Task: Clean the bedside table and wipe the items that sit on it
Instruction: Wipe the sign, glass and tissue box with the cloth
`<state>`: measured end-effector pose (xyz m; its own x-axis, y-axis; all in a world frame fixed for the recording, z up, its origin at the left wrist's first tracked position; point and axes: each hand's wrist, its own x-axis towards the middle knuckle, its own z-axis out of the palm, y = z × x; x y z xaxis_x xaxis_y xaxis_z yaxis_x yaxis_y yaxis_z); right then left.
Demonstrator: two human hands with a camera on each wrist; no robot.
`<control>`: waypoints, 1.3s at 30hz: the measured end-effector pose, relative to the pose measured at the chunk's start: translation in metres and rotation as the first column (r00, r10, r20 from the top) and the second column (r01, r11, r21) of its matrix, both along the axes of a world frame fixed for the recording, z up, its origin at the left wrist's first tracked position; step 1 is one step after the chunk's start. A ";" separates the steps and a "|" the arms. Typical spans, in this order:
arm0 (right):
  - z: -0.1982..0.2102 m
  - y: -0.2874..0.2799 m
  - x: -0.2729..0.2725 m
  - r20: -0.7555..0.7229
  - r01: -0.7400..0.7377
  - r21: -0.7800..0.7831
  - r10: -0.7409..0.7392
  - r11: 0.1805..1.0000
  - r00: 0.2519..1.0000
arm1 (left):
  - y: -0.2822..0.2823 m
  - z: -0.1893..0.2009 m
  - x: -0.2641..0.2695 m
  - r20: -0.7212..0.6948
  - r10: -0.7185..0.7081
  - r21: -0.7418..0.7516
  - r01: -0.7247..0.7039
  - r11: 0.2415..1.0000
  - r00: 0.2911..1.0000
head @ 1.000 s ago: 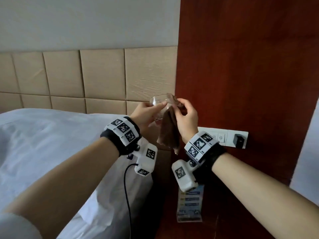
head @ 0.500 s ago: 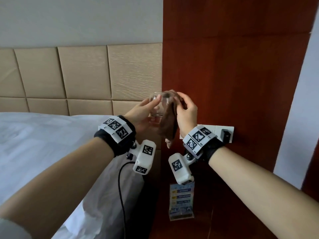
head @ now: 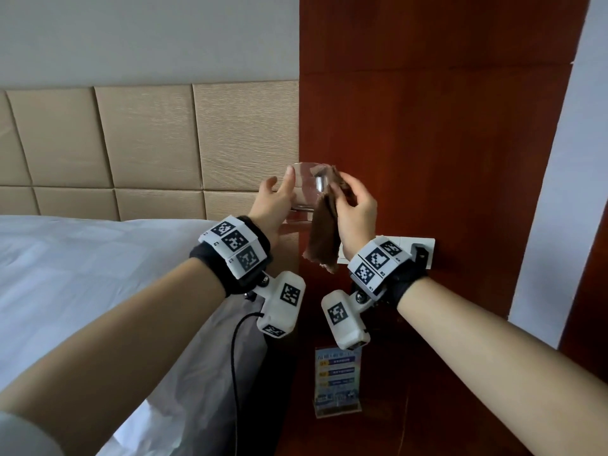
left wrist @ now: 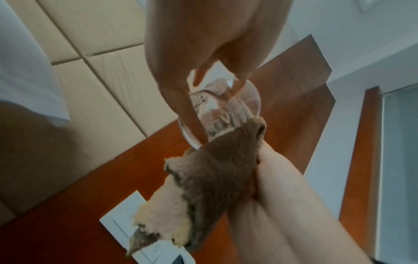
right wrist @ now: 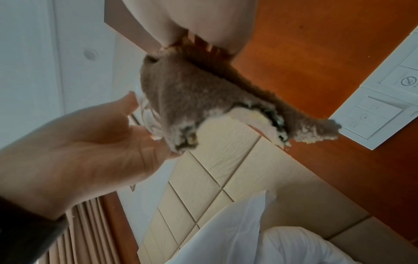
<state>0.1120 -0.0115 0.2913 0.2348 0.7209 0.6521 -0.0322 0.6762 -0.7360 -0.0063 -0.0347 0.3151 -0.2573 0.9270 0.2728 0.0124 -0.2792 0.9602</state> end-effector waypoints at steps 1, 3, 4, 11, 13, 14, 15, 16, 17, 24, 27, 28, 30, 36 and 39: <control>0.001 -0.001 0.001 0.003 0.004 0.010 -0.004 1.000 1.000 | 0.002 0.000 0.002 0.029 0.008 0.008 -0.008 1.000 1.000; 0.003 -0.004 0.002 0.033 0.012 0.044 -0.013 0.999 0.999 | 0.003 0.000 0.004 -0.011 0.003 0.013 -0.003 1.000 1.000; 0.005 -0.005 0.003 0.053 0.024 0.060 -0.028 0.998 0.998 | 0.004 -0.001 0.004 -0.041 -0.011 0.019 0.011 1.000 0.999; 0.013 0.000 0.018 -0.032 -0.074 -0.031 0.073 0.997 0.997 | -0.007 0.007 0.003 0.064 -0.423 -0.035 0.426 0.904 0.904; 0.013 0.002 0.020 -0.053 -0.079 -0.041 0.077 0.996 0.996 | -0.006 0.010 0.007 0.102 -0.428 -0.024 0.432 0.901 0.898; 0.013 0.001 0.021 -0.064 -0.073 -0.041 0.070 0.997 0.996 | -0.005 0.010 0.009 0.112 -0.400 -0.017 0.404 0.914 0.910; 0.014 0.000 0.022 -0.069 -0.063 -0.031 0.061 0.998 0.996 | -0.004 0.010 0.012 0.099 -0.357 -0.010 0.360 0.933 0.929; 0.014 0.000 0.023 -0.066 -0.040 -0.011 0.039 0.999 0.997 | -0.001 0.010 0.014 0.089 -0.300 0.004 0.301 0.954 0.950; 0.014 0.000 0.024 -0.052 -0.006 0.015 0.007 1.000 0.999 | 0.003 0.010 0.016 0.091 -0.238 0.016 0.237 0.971 0.967; 0.019 0.000 0.029 0.078 0.138 0.146 -0.150 0.980 0.986 | 0.008 0.007 0.031 -0.026 -0.301 0.031 0.302 0.953 0.953; 0.020 0.003 0.034 0.086 0.095 0.101 -0.103 0.990 0.991 | 0.005 0.005 0.030 -0.043 -0.384 0.058 0.386 0.921 0.923; 0.019 0.004 0.036 0.069 0.068 0.074 -0.073 0.995 0.995 | 0.004 0.006 0.030 -0.019 -0.409 0.064 0.409 0.910 0.912; 0.017 0.006 0.039 0.020 0.008 0.029 -0.008 1.000 1.000 | 0.005 0.008 0.028 0.022 -0.448 0.065 0.446 0.893 0.894; 0.020 0.001 0.048 -0.009 -0.008 0.013 0.008 1.000 1.000 | 0.007 0.004 0.037 0.044 -0.459 0.110 0.453 0.885 0.887; 0.020 -0.004 0.051 0.033 0.067 0.071 -0.070 0.995 0.997 | 0.008 0.005 0.041 0.132 -0.491 0.140 0.474 0.869 0.861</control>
<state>0.1631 -0.0153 0.3110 0.2580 0.6565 0.7089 0.0409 0.7256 -0.6869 0.0344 -0.0265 0.3203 0.1677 0.9162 0.3641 -0.2978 -0.3050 0.9046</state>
